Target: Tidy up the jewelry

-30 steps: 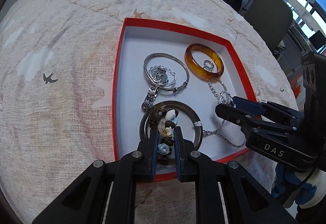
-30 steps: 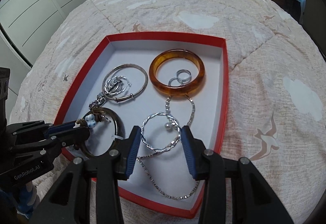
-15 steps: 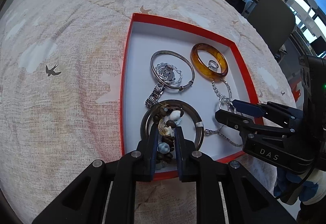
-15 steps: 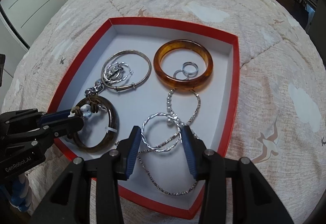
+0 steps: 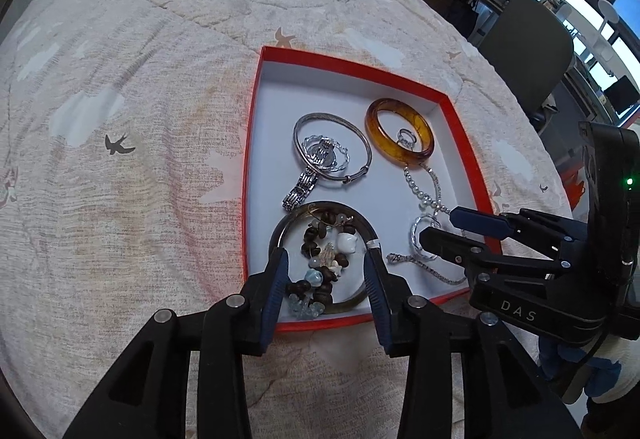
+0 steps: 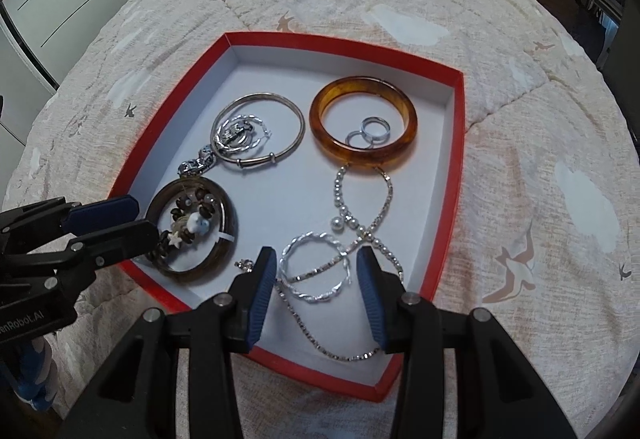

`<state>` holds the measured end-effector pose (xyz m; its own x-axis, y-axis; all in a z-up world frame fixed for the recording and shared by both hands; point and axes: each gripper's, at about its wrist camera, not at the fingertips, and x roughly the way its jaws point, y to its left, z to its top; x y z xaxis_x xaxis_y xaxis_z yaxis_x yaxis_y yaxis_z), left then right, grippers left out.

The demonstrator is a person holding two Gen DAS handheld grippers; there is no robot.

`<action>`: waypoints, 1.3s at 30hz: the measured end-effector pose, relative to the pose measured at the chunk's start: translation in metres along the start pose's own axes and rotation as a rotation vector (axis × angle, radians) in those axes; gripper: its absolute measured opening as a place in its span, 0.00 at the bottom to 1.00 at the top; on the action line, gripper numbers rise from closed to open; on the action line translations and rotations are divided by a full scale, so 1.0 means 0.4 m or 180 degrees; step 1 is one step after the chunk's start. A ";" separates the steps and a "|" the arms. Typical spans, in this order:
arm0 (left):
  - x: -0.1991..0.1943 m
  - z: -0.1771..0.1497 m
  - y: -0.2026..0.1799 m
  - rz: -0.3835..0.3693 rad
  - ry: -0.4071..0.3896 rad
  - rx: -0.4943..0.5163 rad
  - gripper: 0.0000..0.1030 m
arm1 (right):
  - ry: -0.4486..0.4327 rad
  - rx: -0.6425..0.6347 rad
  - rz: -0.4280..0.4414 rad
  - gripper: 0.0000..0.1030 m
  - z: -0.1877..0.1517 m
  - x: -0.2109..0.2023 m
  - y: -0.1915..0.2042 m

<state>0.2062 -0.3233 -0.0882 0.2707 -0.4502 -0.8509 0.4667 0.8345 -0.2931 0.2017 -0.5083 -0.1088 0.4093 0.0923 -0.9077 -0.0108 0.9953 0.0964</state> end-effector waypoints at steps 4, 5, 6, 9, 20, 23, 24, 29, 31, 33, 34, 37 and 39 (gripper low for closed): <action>-0.035 -0.002 0.000 0.0007 -0.0068 -0.0007 0.43 | -0.0044 0.0013 -0.0021 0.39 -0.003 -0.028 0.007; -0.046 -0.004 0.001 0.0013 -0.0087 -0.0016 0.44 | -0.0062 0.0017 -0.0021 0.39 -0.004 -0.037 0.010; -0.058 -0.006 0.006 0.0022 -0.0104 -0.0031 0.47 | -0.0080 0.0023 -0.0025 0.39 -0.006 -0.048 0.013; -0.090 -0.011 0.008 0.0081 -0.0187 -0.0086 0.55 | -0.0154 0.0069 -0.0020 0.39 -0.009 -0.082 0.022; -0.259 -0.083 0.038 0.0556 -0.0545 -0.0167 0.74 | -0.0483 0.0156 0.0098 0.43 -0.067 -0.241 0.135; -0.309 -0.109 0.040 0.0677 -0.0634 -0.0145 0.78 | -0.0561 0.0142 0.0128 0.44 -0.096 -0.283 0.182; -0.324 -0.118 0.040 0.0704 -0.0659 -0.0135 0.79 | -0.0578 0.0135 0.0136 0.44 -0.106 -0.293 0.196; -0.396 -0.173 0.050 0.0821 -0.0774 -0.0087 0.80 | -0.0668 0.0092 0.0146 0.45 -0.161 -0.346 0.268; -0.422 -0.192 0.057 0.0840 -0.0819 -0.0080 0.80 | -0.0696 0.0075 0.0139 0.45 -0.180 -0.363 0.292; -0.447 -0.211 0.065 0.0855 -0.0864 -0.0074 0.81 | -0.0720 0.0056 0.0140 0.45 -0.196 -0.379 0.315; -0.460 -0.220 0.070 0.0860 -0.0890 -0.0075 0.81 | -0.0737 0.0041 0.0134 0.46 -0.204 -0.389 0.328; -0.498 -0.249 0.082 0.0860 -0.0965 -0.0098 0.81 | -0.0793 0.0011 0.0126 0.46 -0.223 -0.417 0.359; -0.520 -0.263 0.092 0.0868 -0.1015 -0.0121 0.81 | -0.0820 -0.0022 0.0120 0.46 -0.234 -0.433 0.376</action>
<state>0.0785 -0.1658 0.0321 0.6298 -0.2820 -0.7237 0.3121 0.9451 -0.0967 0.0438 -0.3719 0.0247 0.6274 0.1196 -0.7694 -0.0364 0.9916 0.1245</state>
